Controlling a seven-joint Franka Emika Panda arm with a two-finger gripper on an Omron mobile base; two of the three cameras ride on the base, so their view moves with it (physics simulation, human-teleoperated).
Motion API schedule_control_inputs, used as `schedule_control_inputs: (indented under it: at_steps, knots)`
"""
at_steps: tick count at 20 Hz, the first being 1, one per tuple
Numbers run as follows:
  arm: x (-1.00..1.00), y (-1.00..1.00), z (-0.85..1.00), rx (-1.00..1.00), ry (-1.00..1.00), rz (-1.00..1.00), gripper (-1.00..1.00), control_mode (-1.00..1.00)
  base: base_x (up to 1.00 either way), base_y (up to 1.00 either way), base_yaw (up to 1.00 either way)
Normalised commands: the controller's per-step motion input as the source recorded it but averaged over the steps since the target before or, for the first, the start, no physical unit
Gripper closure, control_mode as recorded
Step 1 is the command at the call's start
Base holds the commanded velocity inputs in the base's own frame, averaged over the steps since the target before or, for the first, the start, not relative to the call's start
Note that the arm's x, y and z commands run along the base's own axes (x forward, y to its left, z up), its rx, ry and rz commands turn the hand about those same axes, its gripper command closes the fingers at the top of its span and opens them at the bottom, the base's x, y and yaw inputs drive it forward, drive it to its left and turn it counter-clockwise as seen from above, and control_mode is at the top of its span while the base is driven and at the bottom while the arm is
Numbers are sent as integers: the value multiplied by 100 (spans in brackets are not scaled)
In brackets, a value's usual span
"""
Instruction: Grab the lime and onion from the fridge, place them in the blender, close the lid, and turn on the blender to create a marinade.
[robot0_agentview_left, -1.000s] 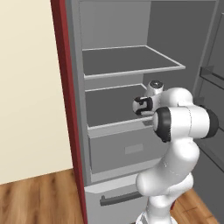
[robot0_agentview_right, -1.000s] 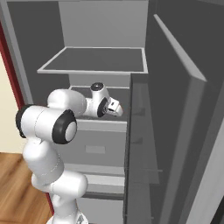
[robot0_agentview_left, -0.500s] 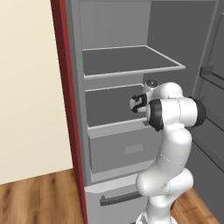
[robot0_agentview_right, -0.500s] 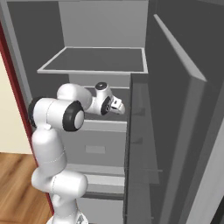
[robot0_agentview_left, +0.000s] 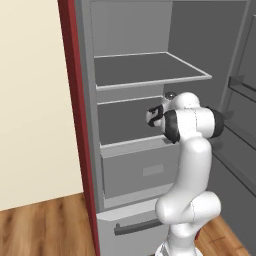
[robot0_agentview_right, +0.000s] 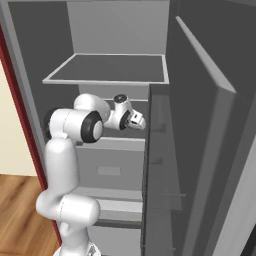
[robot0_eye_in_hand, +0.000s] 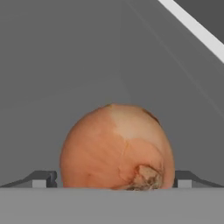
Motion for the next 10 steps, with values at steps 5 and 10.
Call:
schedule_control_inputs:
  at_steps: [5,10]
  knots:
    - [37,-13,-23,1,0,0,-100,-100,0,0,0]
    - [9,-10,-43,0,-1,0,100,-100,0,0,0]
